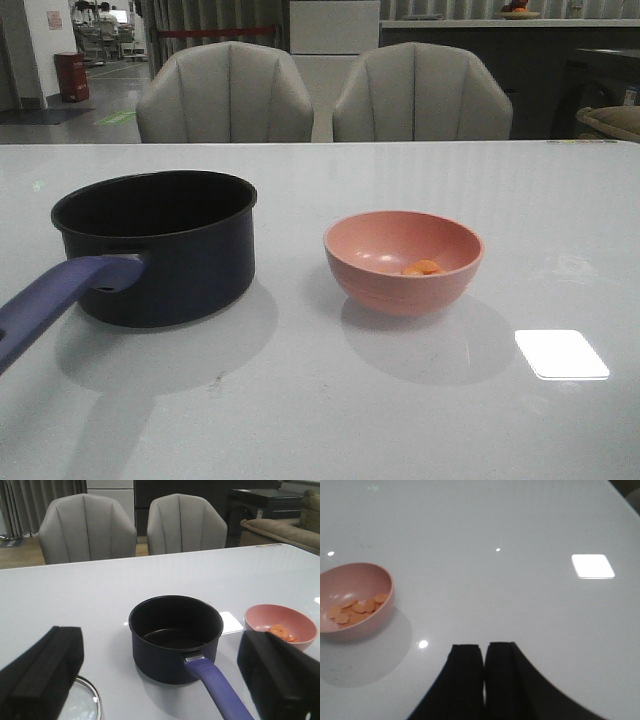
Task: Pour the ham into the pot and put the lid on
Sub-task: 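Grasp the pink bowl rim with the right gripper and lift it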
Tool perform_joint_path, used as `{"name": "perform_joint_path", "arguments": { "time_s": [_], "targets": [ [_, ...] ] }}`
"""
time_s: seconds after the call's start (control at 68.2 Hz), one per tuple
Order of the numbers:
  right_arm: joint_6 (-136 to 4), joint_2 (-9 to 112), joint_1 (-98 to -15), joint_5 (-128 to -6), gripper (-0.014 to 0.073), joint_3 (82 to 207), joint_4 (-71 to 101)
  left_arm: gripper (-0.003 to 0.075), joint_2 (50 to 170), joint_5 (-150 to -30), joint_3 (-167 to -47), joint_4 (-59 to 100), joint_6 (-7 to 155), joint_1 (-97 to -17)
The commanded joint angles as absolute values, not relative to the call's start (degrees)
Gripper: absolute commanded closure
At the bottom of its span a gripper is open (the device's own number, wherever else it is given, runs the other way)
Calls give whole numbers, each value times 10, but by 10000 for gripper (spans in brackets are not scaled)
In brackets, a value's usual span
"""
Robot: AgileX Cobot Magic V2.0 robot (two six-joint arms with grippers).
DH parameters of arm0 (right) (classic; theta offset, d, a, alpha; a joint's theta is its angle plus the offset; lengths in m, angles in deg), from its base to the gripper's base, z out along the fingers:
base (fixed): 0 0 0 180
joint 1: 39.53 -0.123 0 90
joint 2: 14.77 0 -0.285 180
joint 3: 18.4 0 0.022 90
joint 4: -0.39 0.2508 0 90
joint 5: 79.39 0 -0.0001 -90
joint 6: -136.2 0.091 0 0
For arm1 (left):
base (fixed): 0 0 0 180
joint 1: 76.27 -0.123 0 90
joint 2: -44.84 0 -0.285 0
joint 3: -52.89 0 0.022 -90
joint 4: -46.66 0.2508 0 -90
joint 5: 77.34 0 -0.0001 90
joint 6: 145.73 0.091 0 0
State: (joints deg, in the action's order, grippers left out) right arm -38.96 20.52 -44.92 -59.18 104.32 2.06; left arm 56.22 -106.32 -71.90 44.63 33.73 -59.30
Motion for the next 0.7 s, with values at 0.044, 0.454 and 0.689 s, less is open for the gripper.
{"name": "perform_joint_path", "arguments": {
  "time_s": [0.044,0.454,0.689],
  "targets": [
    [-394,329,-513,-651,114,1110,39,62,569,-1017,-734,445,337,-588],
    [-394,682,-592,-741,61,1280,63,62,569,-1017,-734,445,337,-588],
    [-394,838,-592,-733,102,1385,63,62,569,-1017,-734,445,337,-588]
  ]
}}
